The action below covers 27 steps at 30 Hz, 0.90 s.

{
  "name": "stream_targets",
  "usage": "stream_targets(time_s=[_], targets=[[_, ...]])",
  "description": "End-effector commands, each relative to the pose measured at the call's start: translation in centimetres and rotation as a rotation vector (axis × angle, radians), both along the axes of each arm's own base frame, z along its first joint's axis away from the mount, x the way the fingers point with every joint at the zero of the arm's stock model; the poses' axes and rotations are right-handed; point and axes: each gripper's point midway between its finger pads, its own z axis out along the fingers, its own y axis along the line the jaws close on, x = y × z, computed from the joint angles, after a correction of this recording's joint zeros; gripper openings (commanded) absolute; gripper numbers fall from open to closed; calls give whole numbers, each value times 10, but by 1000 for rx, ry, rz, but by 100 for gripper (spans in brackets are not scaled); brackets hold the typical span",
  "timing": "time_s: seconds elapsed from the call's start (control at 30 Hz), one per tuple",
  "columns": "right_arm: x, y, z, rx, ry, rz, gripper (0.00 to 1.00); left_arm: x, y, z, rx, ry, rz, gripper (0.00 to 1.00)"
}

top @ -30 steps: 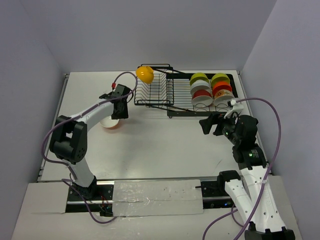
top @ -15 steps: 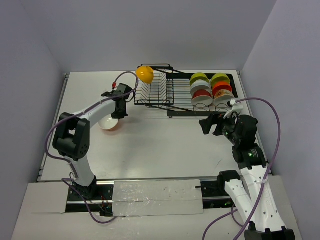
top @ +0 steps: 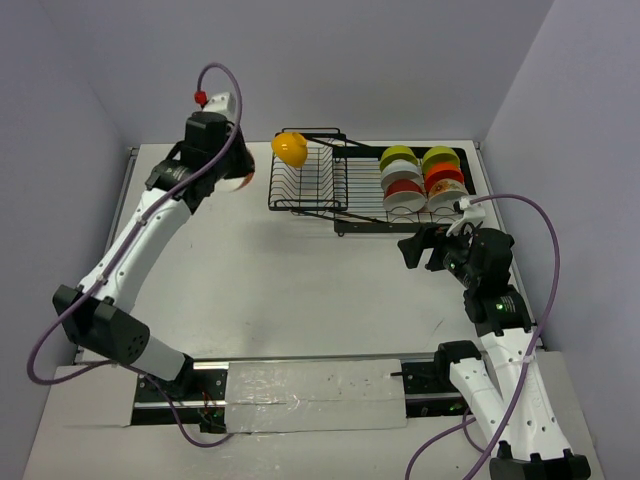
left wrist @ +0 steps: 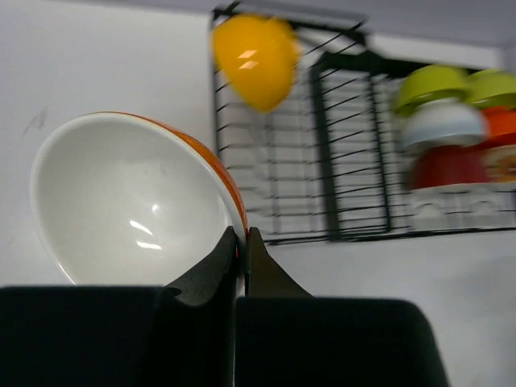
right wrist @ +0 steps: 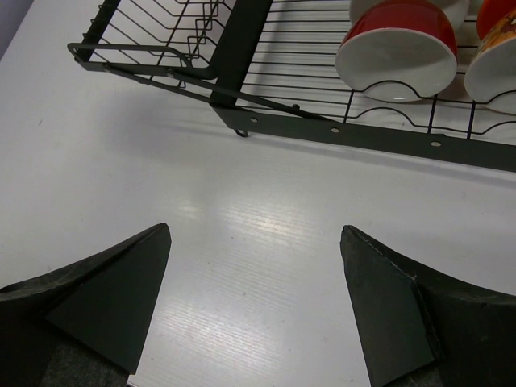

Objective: Load the bowls into the dish rack

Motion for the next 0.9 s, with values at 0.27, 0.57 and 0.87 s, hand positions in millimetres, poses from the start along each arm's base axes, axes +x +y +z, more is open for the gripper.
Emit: stream_targets(time_s=[0.27, 0.57, 0.87], targets=[[3, -2, 15, -28, -61, -5, 93, 4, -126, 129, -570, -326, -534, 0], [2, -4, 14, -34, -64, -11, 93, 29, -165, 74, -754, -209, -628, 0], [2, -7, 15, -44, -66, -23, 93, 50, -171, -1, -749, -104, -571, 0]])
